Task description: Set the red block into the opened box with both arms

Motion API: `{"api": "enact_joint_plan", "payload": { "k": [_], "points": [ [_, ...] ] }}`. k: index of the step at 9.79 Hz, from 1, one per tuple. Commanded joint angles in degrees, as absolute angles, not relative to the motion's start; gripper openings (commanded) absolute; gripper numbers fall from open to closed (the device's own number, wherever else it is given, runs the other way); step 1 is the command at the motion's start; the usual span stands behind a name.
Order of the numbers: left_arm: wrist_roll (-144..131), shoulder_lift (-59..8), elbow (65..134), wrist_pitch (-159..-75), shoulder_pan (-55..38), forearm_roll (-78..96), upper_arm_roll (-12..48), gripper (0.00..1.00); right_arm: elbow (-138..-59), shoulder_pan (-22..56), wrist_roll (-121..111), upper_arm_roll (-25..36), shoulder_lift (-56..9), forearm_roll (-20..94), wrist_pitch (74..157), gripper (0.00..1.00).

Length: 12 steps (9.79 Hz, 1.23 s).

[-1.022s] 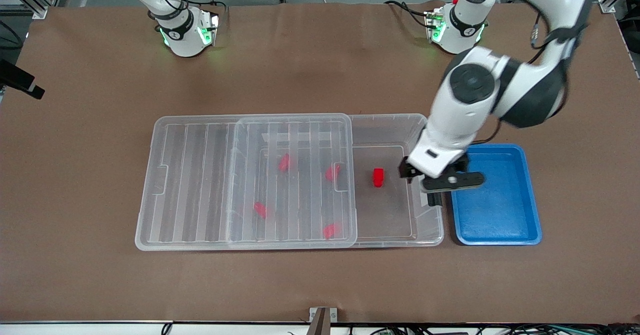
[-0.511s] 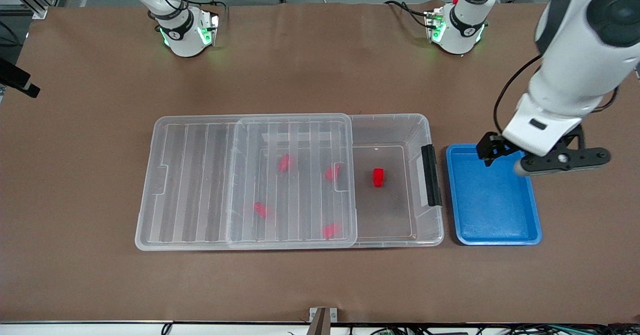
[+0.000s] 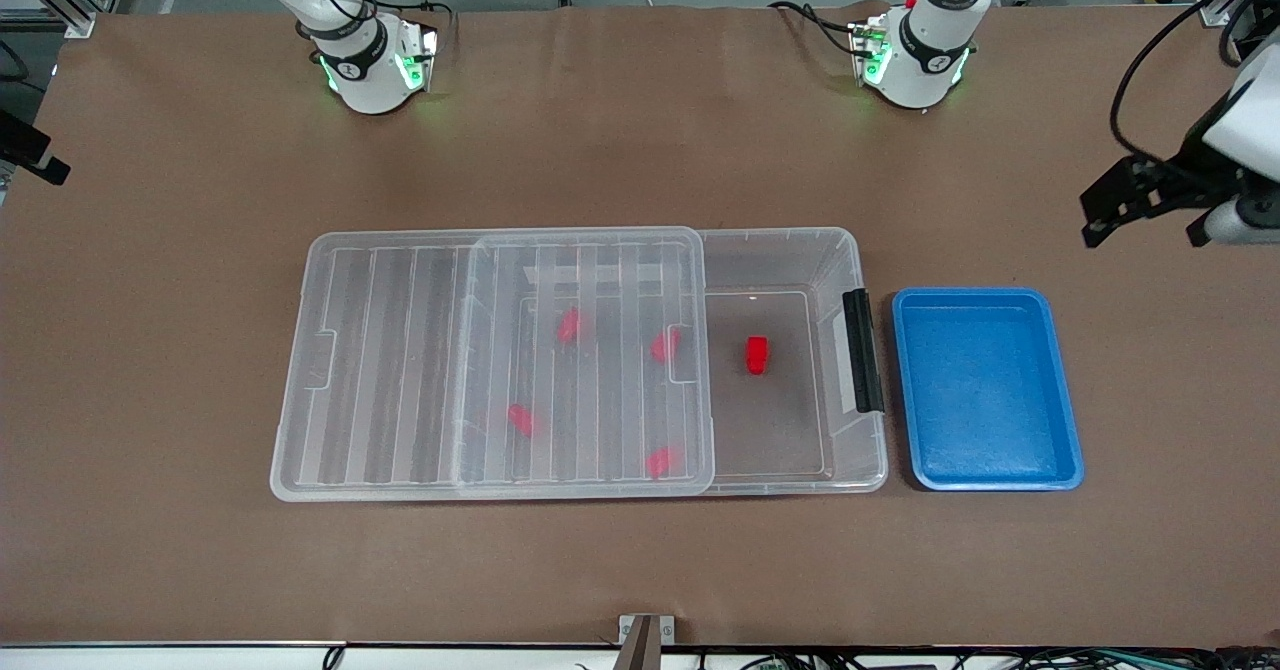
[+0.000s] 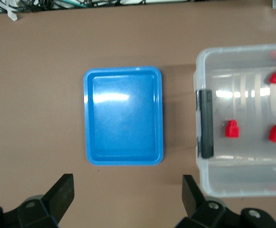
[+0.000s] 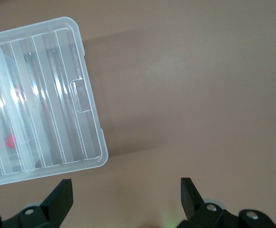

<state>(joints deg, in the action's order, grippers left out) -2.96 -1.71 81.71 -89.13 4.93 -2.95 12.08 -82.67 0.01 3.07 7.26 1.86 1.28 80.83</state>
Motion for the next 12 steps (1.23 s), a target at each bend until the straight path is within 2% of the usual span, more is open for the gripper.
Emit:
{"api": "enact_joint_plan", "payload": {
  "k": [1,3,8,10,11,12],
  "points": [
    [-0.6,4.1,90.4,-88.9,1.7,-1.3,7.4,1.0,-81.9,0.2,2.5,7.3,1.7,0.7,80.0,1.0],
    [-0.7,4.7,90.4,-86.1,1.7,0.2,7.5,1.0,-81.9,0.2,2.6,7.3,1.7,0.8,80.1,1.0],
    [-1.0,4.0,90.2,-87.2,1.3,0.4,7.9,1.0,-82.3,0.2,2.5,7.3,1.6,0.7,80.5,1.0],
    [-1.6,3.4,90.1,-87.6,1.1,0.4,8.0,1.0,-83.8,0.2,-4.3,7.3,-1.8,1.2,83.4,1.0],
    [-1.7,3.4,90.0,-87.7,1.2,0.3,8.5,1.0,-88.1,-0.3,-9.0,7.4,-3.7,2.5,88.6,0.86],
    [-1.8,3.4,90.0,-87.7,1.2,0.2,8.6,1.0,-92.2,0.0,-11.7,7.4,-5.7,3.6,93.8,0.5]
  ]
}}
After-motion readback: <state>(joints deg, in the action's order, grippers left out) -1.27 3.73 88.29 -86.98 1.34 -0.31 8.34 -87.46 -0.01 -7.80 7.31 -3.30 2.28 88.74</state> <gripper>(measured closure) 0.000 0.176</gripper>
